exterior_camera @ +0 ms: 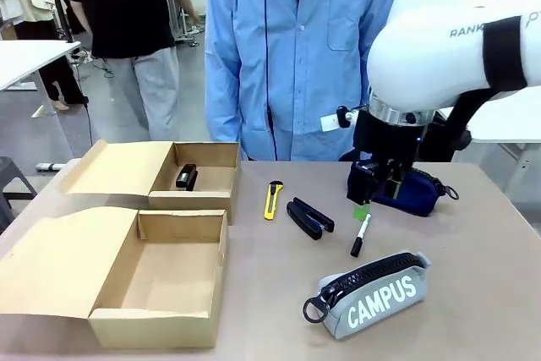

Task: Place items inside the box.
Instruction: Pick up a Pencil pouch or Stapler and place it inside the Mailer Box closest to the robot.

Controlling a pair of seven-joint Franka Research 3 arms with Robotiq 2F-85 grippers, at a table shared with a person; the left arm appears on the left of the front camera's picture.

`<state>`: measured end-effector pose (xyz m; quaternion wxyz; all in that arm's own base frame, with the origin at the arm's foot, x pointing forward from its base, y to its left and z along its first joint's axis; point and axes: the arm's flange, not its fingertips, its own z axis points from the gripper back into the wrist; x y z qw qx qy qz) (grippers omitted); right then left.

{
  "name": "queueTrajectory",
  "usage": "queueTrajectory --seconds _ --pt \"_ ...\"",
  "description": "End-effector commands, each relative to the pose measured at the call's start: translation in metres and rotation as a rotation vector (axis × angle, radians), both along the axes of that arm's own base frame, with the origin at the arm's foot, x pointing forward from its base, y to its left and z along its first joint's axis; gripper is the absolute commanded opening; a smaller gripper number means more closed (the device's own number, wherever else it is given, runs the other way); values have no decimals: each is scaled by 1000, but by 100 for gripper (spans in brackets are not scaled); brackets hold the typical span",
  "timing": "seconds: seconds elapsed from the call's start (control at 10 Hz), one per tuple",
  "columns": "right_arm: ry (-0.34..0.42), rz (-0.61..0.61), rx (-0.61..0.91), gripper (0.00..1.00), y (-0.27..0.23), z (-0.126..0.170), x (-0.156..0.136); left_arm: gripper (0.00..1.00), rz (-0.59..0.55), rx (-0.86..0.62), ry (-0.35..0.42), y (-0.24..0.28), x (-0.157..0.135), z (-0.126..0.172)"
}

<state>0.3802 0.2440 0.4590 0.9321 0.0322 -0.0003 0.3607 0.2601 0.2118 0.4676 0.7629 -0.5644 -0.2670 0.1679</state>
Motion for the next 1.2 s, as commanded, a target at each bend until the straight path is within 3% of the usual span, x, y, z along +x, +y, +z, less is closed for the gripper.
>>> queueTrajectory --seconds 0.0,0.2,0.7,1.1 --pt "-105 98 66 100 28 -21 32 100 -2 -7 -30 -1 -1 1" --pt "-151 113 101 100 41 -44 67 100 -2 -7 -30 -1 -1 1" --pt "-96 164 16 100 72 -119 130 100 -2 -7 -30 -1 -1 1" --pt "-29 135 11 100 71 -153 141 100 -2 -7 -30 -1 -1 1"
